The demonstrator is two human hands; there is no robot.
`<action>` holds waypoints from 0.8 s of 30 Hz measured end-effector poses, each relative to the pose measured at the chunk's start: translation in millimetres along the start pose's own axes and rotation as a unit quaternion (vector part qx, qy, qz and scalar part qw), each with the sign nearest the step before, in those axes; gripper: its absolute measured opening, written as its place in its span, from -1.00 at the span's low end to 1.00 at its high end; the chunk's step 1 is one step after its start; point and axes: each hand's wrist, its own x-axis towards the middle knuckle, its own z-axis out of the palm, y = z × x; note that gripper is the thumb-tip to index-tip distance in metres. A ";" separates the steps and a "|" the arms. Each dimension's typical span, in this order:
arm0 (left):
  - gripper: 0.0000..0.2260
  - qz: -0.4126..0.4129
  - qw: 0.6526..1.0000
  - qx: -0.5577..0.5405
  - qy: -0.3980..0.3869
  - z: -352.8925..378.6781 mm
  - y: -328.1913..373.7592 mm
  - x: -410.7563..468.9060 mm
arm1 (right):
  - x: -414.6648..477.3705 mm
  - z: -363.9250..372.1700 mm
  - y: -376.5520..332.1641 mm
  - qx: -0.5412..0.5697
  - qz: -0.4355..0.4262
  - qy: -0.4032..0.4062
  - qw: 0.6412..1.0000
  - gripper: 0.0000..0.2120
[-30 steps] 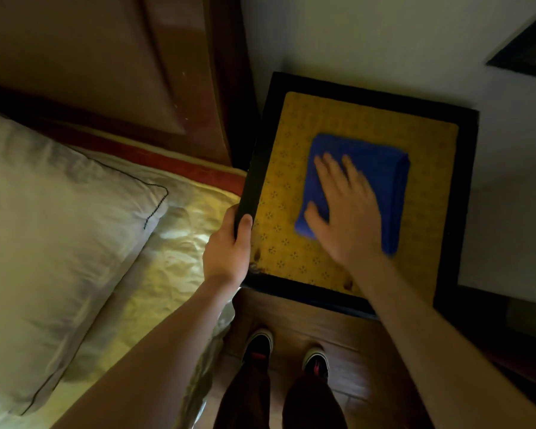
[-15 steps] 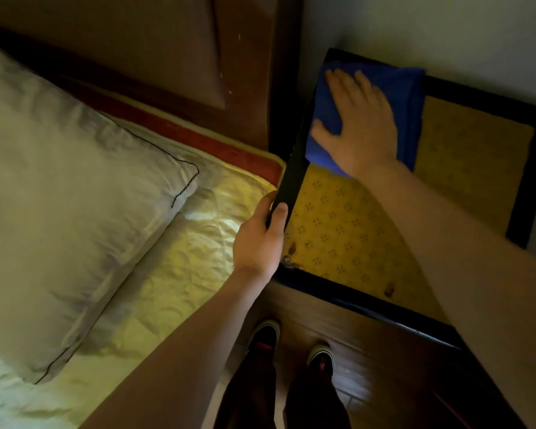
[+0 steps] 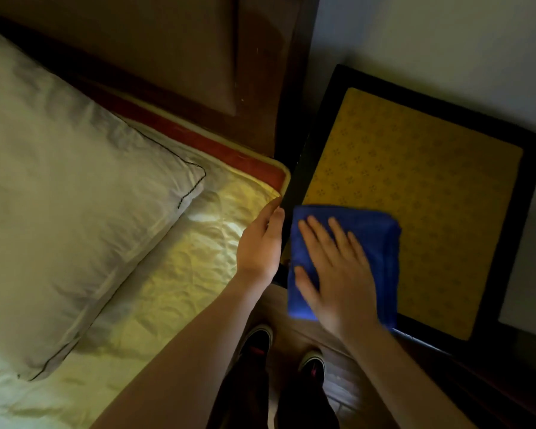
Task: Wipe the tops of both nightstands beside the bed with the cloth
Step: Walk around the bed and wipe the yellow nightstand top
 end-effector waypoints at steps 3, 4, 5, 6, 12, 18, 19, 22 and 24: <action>-0.62 0.017 1.000 0.015 -0.002 -0.5 -1.3 1.7 | 104.4 -20.2 22.2 -0.021 -0.002 0.045 0.999 -0.38; -0.64 0.022 1.000 0.020 -0.002 -0.7 -1.6 2.1 | 140.7 -28.9 33.1 -0.019 0.010 0.060 0.998 -0.37; -0.65 0.026 0.999 0.022 0.000 -0.9 -1.8 2.4 | 174.5 -38.8 44.1 -0.011 0.027 0.071 0.997 -0.36; -0.66 0.029 0.999 0.021 0.001 -1.0 -1.5 1.8 | 203.0 -47.3 53.2 -0.003 0.043 0.076 0.996 -0.35; -0.65 0.032 0.998 0.057 0.008 -0.7 5.1 -2.4 | 156.3 -42.1 46.8 -0.011 0.075 0.085 0.993 -0.37; -0.74 0.024 0.996 0.082 0.002 -0.1 13.8 -6.2 | -48.6 -0.7 14.3 -0.029 0.111 -0.013 0.993 -0.32; -0.75 0.022 0.996 0.084 0.003 0.1 14.2 -6.0 | -46.0 -2.4 22.1 -0.023 0.107 -0.019 0.994 -0.32; -0.77 0.025 0.995 0.092 0.003 1.3 10.9 -4.0 | 23.2 -21.1 62.5 -0.008 0.112 0.031 0.993 -0.32; -0.78 0.029 0.995 0.092 0.000 1.3 9.1 -3.2 | 88.4 -40.9 100.6 0.012 0.140 0.089 0.986 -0.33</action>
